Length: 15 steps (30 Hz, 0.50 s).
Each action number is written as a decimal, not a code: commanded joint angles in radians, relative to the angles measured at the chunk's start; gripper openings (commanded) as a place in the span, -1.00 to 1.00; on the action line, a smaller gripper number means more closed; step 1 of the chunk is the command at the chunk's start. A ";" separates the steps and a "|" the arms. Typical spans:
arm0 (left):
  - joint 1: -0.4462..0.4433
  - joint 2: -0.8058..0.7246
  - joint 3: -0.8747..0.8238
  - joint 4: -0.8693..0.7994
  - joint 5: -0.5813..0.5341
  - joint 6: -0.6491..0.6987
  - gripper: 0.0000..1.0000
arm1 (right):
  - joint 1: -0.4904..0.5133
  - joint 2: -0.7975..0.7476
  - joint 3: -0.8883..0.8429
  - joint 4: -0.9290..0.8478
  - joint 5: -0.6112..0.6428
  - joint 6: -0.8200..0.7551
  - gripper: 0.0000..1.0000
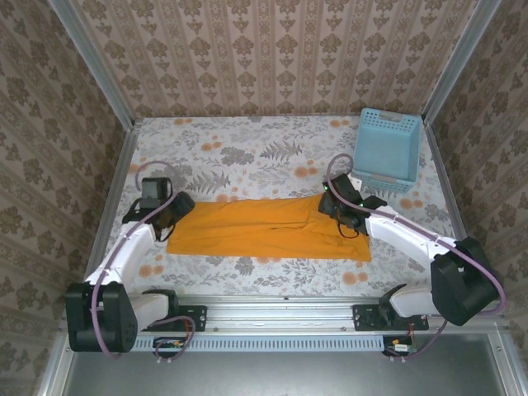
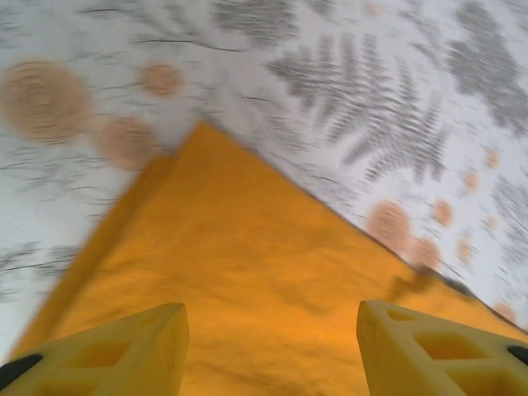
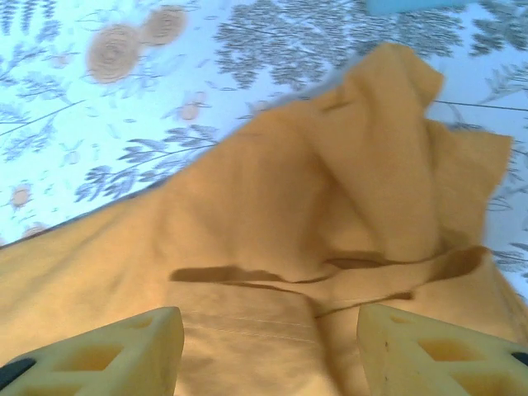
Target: Fold the inside-out t-shirt
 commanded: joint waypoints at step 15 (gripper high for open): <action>0.031 0.381 -0.012 0.153 0.127 -0.012 0.19 | -0.152 0.005 -0.058 -0.131 -0.065 -0.064 0.69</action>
